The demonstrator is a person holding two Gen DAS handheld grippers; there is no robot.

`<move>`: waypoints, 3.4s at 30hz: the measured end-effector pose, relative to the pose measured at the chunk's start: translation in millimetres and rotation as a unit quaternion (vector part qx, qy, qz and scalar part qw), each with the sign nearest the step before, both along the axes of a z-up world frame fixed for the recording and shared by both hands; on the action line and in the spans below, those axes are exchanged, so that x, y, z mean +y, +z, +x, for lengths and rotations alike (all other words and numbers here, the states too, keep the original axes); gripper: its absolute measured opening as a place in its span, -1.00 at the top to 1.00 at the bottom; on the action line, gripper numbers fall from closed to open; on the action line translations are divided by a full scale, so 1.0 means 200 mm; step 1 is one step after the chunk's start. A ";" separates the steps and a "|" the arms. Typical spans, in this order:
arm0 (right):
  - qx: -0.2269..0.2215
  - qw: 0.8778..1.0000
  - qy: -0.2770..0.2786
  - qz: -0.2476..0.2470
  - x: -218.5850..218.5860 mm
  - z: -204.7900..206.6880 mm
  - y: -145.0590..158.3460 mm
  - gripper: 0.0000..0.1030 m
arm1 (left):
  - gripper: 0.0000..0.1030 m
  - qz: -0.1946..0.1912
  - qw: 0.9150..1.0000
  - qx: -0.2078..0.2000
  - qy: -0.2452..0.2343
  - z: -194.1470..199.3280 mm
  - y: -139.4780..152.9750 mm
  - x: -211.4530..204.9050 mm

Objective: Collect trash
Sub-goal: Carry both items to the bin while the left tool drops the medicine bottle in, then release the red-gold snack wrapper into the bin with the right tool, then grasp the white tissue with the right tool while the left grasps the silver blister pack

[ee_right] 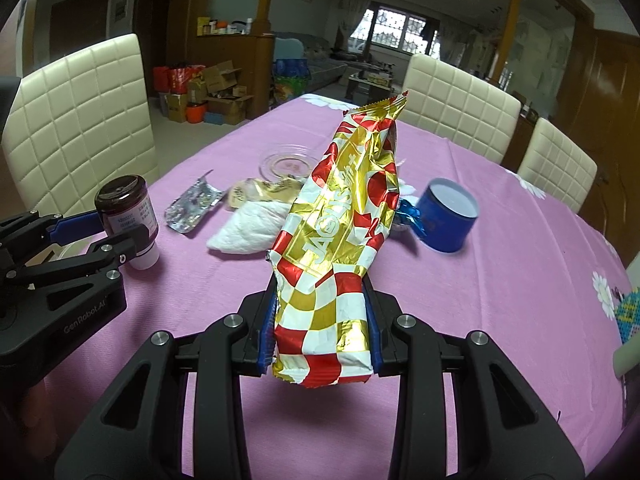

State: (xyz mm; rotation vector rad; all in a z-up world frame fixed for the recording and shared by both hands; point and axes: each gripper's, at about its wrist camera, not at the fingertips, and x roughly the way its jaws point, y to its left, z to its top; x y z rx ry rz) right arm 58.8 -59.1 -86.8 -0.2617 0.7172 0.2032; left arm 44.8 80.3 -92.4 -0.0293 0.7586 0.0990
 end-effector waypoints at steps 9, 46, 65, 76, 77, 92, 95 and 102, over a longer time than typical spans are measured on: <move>-0.010 0.999 0.031 -0.013 0.12 0.00 0.00 0.27 | 0.17 -0.009 0.999 -0.001 0.032 -0.02 -0.01 0.14; -0.024 0.988 0.140 -0.067 0.76 0.13 -0.01 0.26 | 0.09 -0.009 0.989 -0.007 0.146 -0.02 -0.04 0.67; -0.005 0.982 0.170 -0.085 0.92 0.15 -0.09 0.24 | -0.37 -0.025 0.982 0.009 0.187 -0.06 -0.12 0.85; -0.039 0.976 0.189 -0.102 0.99 0.07 -0.09 -0.48 | -0.37 -0.028 0.976 0.012 0.217 -0.13 -0.13 0.93; -0.044 0.975 0.190 -0.106 0.99 0.06 -0.08 -0.48 | -0.37 -0.028 0.976 0.012 0.215 -0.13 -0.12 0.92; -0.029 0.988 0.132 -0.073 0.75 0.10 -0.06 -0.48 | -0.37 -0.024 0.988 0.007 0.152 -0.09 -0.06 0.70; -0.024 0.992 0.109 -0.057 0.64 0.11 -0.04 -0.48 | -0.41 -0.026 0.991 0.006 0.130 -0.09 -0.04 0.62; -0.013 0.998 0.050 -0.030 0.35 0.14 -0.02 -0.48 | -0.69 -0.004 0.998 -0.021 0.061 -0.09 0.04 0.35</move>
